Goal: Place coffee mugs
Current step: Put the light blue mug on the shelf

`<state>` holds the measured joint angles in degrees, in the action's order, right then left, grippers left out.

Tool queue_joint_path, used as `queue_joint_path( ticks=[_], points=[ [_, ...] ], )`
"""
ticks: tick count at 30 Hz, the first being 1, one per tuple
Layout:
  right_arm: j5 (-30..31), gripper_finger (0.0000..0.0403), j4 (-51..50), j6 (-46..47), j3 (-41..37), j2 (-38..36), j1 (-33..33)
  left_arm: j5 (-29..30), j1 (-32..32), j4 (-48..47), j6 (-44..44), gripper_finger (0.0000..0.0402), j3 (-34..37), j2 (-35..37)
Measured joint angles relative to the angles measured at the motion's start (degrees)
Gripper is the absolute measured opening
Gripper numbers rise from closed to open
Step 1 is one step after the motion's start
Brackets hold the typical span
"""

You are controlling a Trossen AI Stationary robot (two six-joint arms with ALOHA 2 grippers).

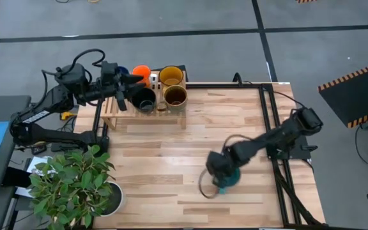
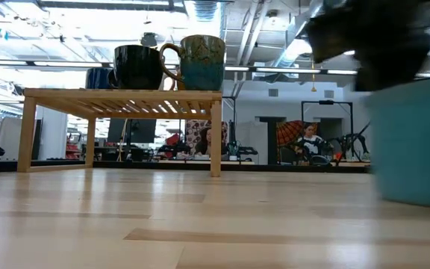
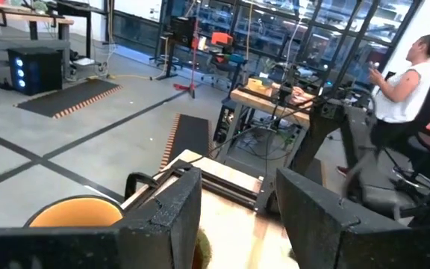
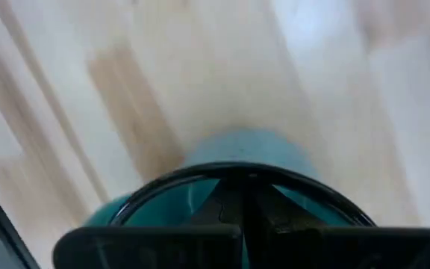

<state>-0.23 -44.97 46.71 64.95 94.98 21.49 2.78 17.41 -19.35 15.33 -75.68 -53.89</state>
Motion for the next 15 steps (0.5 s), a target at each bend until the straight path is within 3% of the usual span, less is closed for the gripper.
queue_joint_path(
  ticks=[5, 9, 15],
  points=[
    [1.7, 0.0017, 9.18, -8.81, 0.42, 2.77, -8.97, -1.27, 0.0, 0.09, 0.91, 0.0157, 0.0, 0.0],
    [0.58, 0.0017, 16.3, -15.56, 4.46, 9.02, -14.04, -2.97, 0.0, 1.43, 2.39, 0.0157, 0.0, 0.01],
    [-2.31, 0.0017, 20.74, -21.56, 18.89, 21.79, -17.7, -4.05, -0.17, 2.84, 3.33, 0.0157, -0.04, 0.02]
  ],
)
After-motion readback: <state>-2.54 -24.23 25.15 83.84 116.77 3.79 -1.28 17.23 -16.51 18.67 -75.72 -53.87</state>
